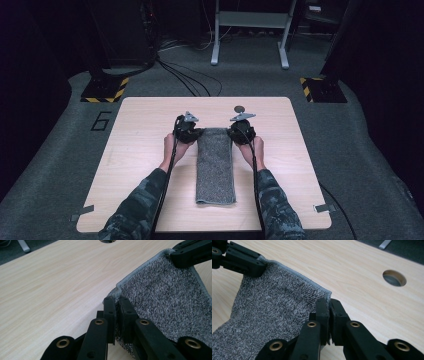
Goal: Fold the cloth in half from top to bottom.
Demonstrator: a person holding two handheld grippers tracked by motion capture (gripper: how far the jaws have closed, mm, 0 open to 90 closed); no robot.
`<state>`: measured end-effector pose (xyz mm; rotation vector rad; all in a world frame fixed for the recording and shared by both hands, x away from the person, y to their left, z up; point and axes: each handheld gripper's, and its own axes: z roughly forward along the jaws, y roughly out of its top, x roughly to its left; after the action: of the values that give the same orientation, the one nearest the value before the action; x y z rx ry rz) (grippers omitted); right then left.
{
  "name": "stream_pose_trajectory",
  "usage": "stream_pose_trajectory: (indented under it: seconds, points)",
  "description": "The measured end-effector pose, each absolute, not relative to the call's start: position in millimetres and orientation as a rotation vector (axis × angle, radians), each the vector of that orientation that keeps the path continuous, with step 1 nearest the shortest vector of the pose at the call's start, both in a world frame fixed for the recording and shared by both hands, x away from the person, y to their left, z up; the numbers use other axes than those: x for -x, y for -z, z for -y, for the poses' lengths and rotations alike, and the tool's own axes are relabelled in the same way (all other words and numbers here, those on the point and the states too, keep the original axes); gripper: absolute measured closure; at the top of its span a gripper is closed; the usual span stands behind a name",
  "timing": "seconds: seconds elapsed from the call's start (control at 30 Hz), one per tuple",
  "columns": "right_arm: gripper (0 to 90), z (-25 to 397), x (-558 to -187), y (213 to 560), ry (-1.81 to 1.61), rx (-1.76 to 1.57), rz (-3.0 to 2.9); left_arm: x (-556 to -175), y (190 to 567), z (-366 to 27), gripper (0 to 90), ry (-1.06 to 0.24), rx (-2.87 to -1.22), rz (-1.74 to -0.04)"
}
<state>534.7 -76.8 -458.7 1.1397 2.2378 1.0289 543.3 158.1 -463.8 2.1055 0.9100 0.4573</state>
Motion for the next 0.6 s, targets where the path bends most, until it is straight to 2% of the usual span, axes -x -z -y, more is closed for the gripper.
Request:
stream_pose_trajectory:
  seconds: [0.6]
  points:
    - [86.8, 72, -543, 436, -1.056, -1.059, -2.201, -545, 437, -163, 85.3, -0.544, -2.053, -0.892]
